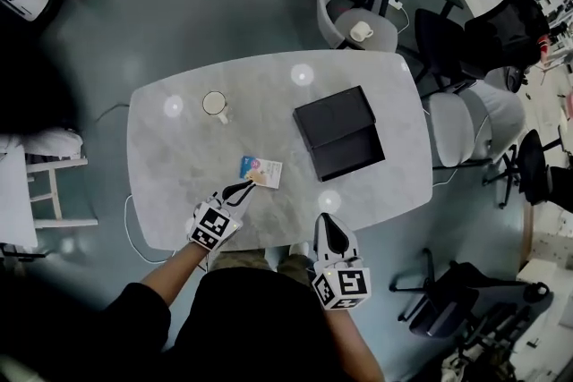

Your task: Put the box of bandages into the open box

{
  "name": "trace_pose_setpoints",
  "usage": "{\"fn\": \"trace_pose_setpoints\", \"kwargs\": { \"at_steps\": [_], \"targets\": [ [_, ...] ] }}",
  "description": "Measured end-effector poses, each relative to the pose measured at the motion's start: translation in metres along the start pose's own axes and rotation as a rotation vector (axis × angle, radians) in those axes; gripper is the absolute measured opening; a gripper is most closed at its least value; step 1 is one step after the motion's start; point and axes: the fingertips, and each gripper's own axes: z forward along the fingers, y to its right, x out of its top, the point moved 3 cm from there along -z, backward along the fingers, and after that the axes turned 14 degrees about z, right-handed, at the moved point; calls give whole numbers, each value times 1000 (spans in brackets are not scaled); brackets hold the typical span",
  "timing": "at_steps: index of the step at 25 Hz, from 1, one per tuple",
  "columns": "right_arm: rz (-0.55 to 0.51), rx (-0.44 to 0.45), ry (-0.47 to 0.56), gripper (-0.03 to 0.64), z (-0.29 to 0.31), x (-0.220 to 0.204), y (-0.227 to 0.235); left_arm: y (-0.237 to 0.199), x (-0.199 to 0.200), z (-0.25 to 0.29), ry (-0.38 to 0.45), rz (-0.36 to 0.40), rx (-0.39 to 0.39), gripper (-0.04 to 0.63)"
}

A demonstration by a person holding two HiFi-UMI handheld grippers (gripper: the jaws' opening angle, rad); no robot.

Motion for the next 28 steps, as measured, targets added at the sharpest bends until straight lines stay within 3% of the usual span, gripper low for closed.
{"fn": "trace_pose_setpoints", "kwargs": {
  "at_steps": [3, 5, 9, 14, 18, 23, 28],
  "targets": [
    [2, -29, -13, 12, 7, -3, 1, -5, -18, 23, -51, 43, -85, 37],
    [11, -47, -19, 12, 10, -6, 2, -4, -31, 39, -89, 74, -165, 171],
    [40, -93, -42, 12, 13, -17, 0, -2, -61, 58, -166, 127, -286, 280],
    [50, -132, -59, 12, 19, -22, 12, 6, -89, 95, -266, 303, -427, 351],
    [53, -172, -75, 12, 18, -24, 17, 4, -115, 119, -373, 448, -452, 389],
    [88, -215, -102, 12, 10, -33, 26, 4, -134, 130, -425, 432, -496, 433],
    [106, -251, -107, 12, -2, -41, 40, 10, -146, 149, -498, 517, -537, 451]
  ]
}}
